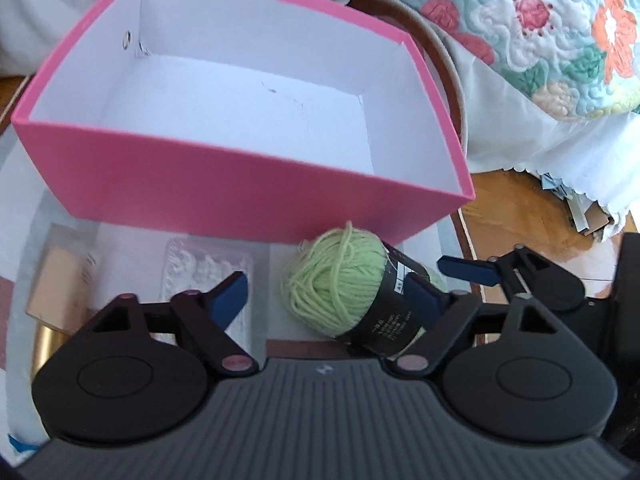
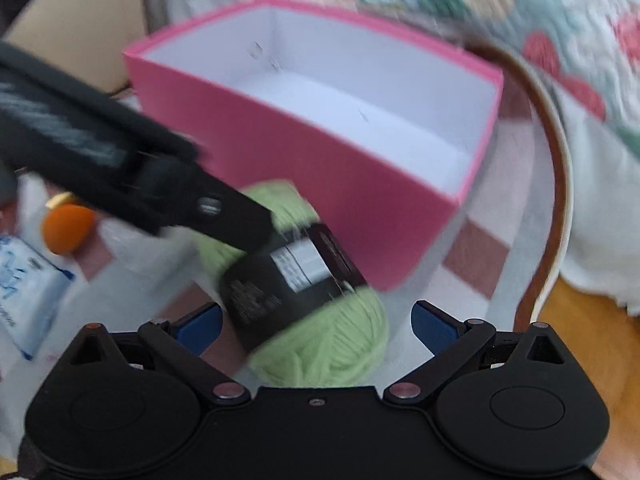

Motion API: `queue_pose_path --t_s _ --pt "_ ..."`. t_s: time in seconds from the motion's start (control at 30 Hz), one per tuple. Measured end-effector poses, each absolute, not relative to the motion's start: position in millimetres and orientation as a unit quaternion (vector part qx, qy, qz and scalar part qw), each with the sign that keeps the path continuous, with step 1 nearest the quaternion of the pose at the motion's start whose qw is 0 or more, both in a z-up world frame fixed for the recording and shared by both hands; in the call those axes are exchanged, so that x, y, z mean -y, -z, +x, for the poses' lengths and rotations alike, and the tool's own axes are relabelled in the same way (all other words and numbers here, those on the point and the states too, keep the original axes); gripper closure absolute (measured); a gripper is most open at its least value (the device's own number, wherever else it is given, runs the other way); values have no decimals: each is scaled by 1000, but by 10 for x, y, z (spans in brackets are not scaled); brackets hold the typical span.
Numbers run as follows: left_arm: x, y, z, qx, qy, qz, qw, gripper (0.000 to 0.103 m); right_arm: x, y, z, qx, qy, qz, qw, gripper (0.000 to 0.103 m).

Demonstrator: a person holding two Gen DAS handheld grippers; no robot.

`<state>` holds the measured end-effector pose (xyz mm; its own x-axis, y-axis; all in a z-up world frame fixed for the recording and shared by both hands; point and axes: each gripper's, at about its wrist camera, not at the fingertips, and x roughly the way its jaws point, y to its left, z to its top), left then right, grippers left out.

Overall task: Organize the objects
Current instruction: 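Grasp the green yarn skein with the right tool and lift it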

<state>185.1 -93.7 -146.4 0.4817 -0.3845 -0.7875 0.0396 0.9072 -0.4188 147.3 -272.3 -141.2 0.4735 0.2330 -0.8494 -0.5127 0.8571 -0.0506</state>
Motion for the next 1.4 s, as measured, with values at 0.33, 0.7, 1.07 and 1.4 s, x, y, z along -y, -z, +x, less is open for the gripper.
queue_pose_path --t_s 0.33,0.7,1.07,1.4 --pt "872 1718 1787 -519 157 -258 800 32 2759 1206 1067 -454 -248 -42 855 15" --pt "675 1695 1686 -529 127 -259 798 42 2529 884 837 -420 -293 -90 854 9" --pt "715 1768 1600 -516 152 -271 798 43 2528 1264 1295 -508 -255 -67 820 35" --pt "831 1255 1307 -473 213 -215 827 43 2454 869 693 -434 -184 -68 879 41"
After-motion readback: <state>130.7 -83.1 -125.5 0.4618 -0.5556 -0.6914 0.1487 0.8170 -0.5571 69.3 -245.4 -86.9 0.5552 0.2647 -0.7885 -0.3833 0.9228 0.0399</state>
